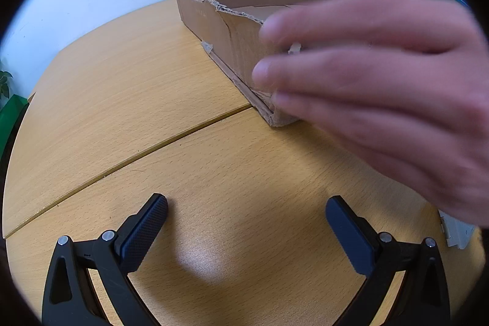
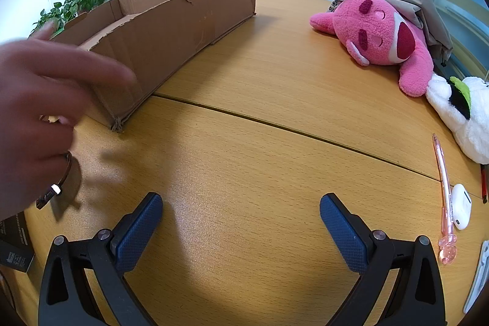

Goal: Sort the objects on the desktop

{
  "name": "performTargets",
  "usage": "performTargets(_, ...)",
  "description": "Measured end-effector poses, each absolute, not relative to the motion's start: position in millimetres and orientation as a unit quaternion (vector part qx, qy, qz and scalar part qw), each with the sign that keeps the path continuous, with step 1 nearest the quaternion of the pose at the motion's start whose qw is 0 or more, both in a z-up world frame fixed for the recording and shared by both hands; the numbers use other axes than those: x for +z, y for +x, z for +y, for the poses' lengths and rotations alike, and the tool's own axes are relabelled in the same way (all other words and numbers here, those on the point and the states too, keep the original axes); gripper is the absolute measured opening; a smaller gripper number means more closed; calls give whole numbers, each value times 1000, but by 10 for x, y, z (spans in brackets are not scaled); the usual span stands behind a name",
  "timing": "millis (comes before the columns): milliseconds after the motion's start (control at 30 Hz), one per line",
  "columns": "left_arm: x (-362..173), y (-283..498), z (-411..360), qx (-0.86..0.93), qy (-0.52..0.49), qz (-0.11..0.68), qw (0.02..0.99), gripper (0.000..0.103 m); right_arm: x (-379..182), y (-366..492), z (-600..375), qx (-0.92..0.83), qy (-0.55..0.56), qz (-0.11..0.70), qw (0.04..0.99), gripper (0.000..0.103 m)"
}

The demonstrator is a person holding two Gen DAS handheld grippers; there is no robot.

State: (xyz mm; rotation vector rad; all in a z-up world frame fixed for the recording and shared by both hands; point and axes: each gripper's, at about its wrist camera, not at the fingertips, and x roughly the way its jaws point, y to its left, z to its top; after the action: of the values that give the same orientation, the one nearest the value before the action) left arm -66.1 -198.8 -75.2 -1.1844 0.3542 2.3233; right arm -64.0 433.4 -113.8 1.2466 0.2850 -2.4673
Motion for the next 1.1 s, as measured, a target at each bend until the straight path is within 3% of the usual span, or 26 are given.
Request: performTargets(1100, -780, -652, -2015, 855, -435, 130, 251, 103, -1151, -642, 4327, -873, 441, 101, 180, 103)
